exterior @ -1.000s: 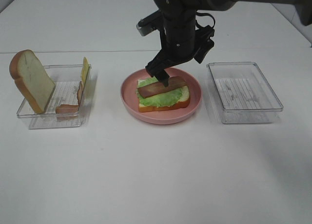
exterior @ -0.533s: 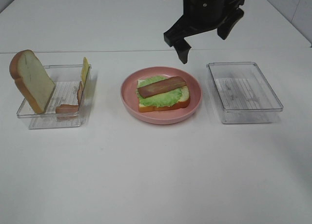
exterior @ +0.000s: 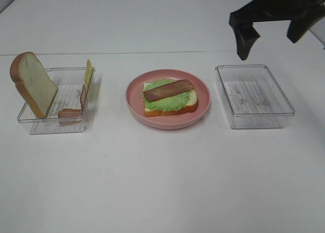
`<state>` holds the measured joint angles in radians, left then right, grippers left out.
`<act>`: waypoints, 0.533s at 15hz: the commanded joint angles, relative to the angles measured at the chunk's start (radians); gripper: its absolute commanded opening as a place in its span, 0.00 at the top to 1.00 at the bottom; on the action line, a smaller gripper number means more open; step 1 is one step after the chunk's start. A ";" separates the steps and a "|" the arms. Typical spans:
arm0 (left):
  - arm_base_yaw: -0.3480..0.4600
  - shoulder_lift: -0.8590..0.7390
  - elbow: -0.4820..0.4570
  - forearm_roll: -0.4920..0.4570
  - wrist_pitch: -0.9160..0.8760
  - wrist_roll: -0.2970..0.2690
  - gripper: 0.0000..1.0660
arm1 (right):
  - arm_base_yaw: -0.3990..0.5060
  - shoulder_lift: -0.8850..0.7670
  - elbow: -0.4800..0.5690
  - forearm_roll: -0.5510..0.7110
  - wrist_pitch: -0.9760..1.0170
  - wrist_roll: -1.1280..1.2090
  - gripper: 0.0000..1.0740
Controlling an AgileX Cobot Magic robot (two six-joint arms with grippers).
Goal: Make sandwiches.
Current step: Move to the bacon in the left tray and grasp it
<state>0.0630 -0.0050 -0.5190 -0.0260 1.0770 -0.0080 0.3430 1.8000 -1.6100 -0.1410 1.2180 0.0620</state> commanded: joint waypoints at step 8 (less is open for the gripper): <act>0.000 -0.016 0.001 -0.007 -0.004 0.002 0.15 | -0.011 -0.522 0.460 0.000 0.015 0.025 0.08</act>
<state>0.0630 -0.0050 -0.5190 -0.0260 1.0770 -0.0080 0.3340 1.2280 -1.1160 -0.1380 1.2200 0.0810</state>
